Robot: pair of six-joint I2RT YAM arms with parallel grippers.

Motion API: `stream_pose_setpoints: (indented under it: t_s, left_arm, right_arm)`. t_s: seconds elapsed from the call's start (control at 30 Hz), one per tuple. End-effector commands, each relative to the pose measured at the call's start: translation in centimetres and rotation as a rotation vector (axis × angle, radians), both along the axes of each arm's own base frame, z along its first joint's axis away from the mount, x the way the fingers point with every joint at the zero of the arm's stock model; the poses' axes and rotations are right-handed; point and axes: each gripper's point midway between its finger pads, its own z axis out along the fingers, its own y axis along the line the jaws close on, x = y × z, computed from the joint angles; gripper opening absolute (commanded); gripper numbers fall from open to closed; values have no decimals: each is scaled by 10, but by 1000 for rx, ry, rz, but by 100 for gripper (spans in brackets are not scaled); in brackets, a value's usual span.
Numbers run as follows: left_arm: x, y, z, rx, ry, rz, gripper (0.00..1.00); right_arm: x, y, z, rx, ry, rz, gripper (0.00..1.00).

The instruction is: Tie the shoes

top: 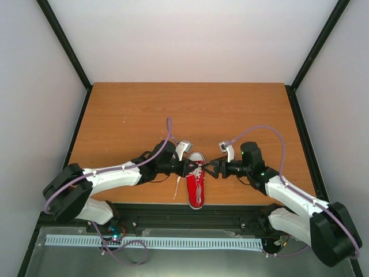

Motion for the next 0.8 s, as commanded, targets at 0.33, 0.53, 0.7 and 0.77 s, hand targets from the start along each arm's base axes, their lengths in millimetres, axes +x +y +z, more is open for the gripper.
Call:
stream_pose_setpoints:
  t_s: [0.33, 0.53, 0.7, 0.77]
  left_arm:
    - [5, -19, 6, -33, 87, -1, 1]
    - [6, -20, 3, -26, 96, 6, 1]
    - [7, -21, 3, -27, 99, 6, 1]
    - [7, -21, 2, -24, 101, 7, 1]
  right_arm:
    - [-17, 24, -11, -119, -250, 77, 75]
    - [-14, 41, -18, -134, -257, 102, 67]
    - [-12, 52, -18, -130, -260, 108, 60]
    - [-8, 54, -20, -142, -261, 92, 54]
